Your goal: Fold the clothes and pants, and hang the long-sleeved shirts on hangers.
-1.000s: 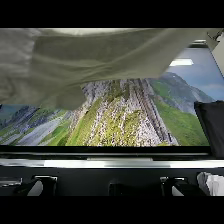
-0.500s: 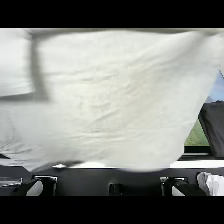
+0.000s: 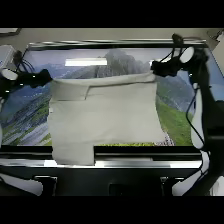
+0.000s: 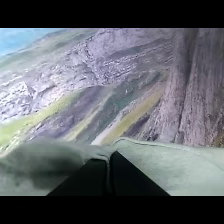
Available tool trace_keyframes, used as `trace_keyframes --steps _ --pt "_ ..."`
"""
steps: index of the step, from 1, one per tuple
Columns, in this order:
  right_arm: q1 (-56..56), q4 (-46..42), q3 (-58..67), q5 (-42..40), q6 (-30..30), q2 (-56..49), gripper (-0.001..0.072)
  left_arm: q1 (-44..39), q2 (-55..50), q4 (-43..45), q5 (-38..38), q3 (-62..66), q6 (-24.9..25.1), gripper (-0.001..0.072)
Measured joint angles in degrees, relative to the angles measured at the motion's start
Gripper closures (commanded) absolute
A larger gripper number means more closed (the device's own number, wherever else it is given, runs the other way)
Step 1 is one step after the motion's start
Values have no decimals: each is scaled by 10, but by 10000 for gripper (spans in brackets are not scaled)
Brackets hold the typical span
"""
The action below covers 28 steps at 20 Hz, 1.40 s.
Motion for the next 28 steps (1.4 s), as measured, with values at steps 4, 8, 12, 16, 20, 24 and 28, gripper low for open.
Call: trace_keyframes --steps 4,8,12,16,20,24,28 --pt "0 6 0 -79 26 -83 389 -10 -121 -61 33 70 -7 450" --pt "-10 9 6 -106 42 -92 107 -5 -161 -91 19 134 -13 -7" --pt "-52 10 8 -53 52 -40 112 33 -153 -100 -87 218 -26 -6" --pt "-126 9 9 69 24 41 230 94 -73 -82 -245 217 -50 -5" --pt "-211 42 6 201 -35 93 223 148 71 -3 -362 65 -55 -5" --pt "-282 135 -36 275 -77 119 221 198 268 19 -348 -226 -32 -4" --pt "-307 198 -113 301 -105 147 222 225 414 -3 -313 -489 28 -4"
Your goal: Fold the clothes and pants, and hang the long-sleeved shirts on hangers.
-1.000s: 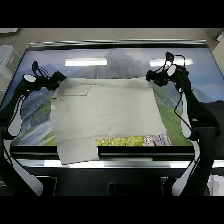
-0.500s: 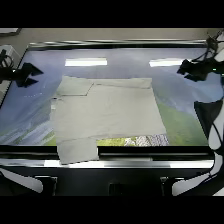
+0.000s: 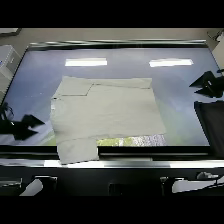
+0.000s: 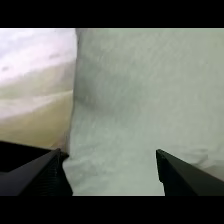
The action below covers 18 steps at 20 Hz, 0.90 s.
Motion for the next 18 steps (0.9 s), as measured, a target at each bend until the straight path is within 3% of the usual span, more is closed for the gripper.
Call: trace_keyframes --steps 3,7,10,18 --pt "-6 27 -52 8 -17 26 223 7 55 -12 30 -136 49 -4" --pt "-9 43 -80 6 -32 54 224 10 76 -45 70 -211 99 -1" --pt "-9 47 -86 2 -37 68 224 10 80 -54 96 -228 113 64" --pt "-9 51 -89 4 -41 76 224 5 82 -71 152 -239 129 64"
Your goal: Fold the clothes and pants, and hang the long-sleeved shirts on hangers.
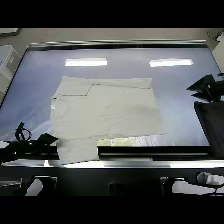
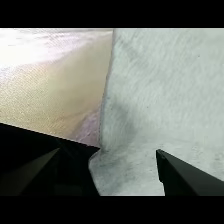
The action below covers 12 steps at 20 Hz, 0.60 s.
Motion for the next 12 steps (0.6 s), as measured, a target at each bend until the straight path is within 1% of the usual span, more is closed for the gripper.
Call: trace_keyframes --steps 4,6,7,8,10,11,12 --pt "0 2 0 0 0 0 224 -16 -24 -20 8 0 3 64" --pt "0 2 0 0 0 0 224 -25 -43 -31 12 0 4 131" --pt "0 2 0 1 0 0 224 -28 -52 -33 15 0 5 136" --pt "0 1 0 2 0 0 225 -31 -59 -37 17 0 5 288" --pt "0 1 0 2 -1 0 224 -34 -70 -27 30 -1 5 517" --pt "0 1 0 1 -4 0 224 -35 -73 -24 35 -1 5 683" --pt "0 1 -1 -1 -8 0 224 -36 -76 -22 37 -2 5 683"
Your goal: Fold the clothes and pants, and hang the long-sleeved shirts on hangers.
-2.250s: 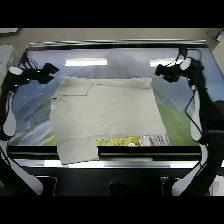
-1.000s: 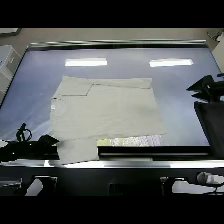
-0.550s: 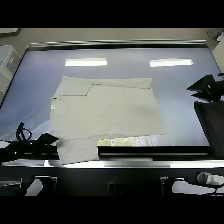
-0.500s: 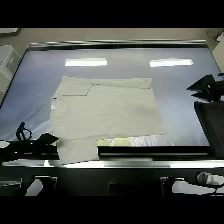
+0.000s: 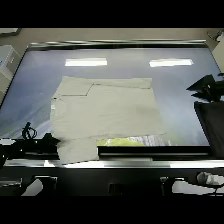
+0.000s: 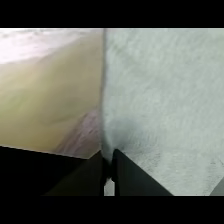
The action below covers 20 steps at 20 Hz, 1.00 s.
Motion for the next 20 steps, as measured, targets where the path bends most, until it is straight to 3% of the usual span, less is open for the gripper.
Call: trace_keyframes --steps 11,20 --pt "-2 -40 -192 -24 -84 -47 222 -1 -5 -7 -1 0 0 683" --pt "-2 -76 -348 -90 -132 -61 223 -2 -5 -8 -1 1 -2 683"
